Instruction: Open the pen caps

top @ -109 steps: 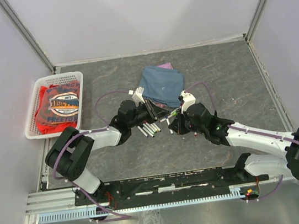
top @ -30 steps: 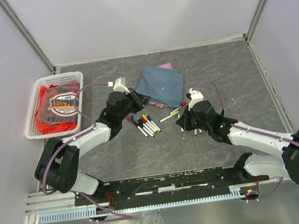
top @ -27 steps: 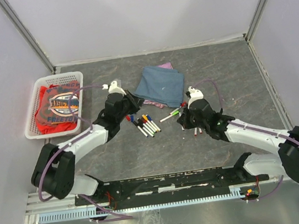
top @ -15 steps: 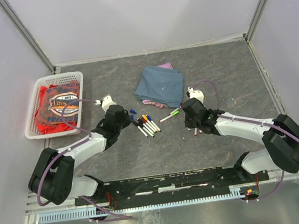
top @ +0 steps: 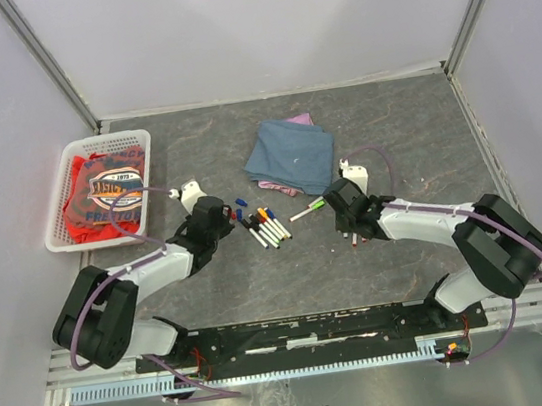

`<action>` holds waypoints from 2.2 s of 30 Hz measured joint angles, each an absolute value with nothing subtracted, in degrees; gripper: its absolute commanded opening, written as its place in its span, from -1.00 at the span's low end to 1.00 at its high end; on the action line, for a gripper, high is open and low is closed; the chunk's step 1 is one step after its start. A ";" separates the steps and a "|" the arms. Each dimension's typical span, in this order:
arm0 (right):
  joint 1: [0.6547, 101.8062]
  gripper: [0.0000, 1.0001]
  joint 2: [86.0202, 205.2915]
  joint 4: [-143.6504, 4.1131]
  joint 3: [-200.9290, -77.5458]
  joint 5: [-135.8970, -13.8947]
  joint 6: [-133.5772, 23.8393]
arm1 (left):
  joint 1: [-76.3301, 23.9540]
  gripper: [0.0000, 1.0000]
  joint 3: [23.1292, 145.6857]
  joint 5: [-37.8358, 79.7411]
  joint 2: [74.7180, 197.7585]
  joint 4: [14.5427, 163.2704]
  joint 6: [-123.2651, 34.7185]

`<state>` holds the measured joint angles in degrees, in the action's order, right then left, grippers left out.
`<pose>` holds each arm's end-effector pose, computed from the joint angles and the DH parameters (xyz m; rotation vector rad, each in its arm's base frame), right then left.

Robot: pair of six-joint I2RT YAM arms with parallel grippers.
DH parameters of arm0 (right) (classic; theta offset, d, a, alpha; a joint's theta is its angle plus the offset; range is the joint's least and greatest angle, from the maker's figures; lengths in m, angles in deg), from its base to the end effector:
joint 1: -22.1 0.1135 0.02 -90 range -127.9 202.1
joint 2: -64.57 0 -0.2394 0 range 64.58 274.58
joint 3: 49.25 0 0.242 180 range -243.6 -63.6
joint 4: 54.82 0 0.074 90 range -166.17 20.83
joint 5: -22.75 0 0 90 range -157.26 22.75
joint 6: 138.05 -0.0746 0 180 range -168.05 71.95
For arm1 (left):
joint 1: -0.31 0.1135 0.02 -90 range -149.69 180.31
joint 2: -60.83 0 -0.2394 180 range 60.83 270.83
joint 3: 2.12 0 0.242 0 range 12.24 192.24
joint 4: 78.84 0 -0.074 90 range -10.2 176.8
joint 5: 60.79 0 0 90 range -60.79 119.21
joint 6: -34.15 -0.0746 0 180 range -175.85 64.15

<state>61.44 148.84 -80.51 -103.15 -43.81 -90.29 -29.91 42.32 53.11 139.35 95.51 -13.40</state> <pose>0.2388 0.1573 0.1112 0.2156 2.4290 0.1029 0.2590 -0.1159 0.1216 -0.4503 2.1584 -0.2359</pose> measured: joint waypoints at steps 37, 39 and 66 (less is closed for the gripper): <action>61.11 -0.24 145.46 -86.36 -105.45 -39.97 -90.84 | -27.50 -0.07 42.15 51.23 139.90 98.90 -13.64; 61.33 -0.24 144.36 -86.63 -106.10 -39.94 -90.82 | -27.50 0.03 42.15 50.97 138.06 98.88 -14.05; 60.04 -0.23 136.04 -83.70 -104.44 -44.73 -92.83 | -45.29 0.12 58.65 28.96 154.00 102.16 -41.59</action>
<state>60.04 136.04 -83.70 -104.44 -44.73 -92.83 -45.29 58.65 28.96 154.00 102.16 -41.59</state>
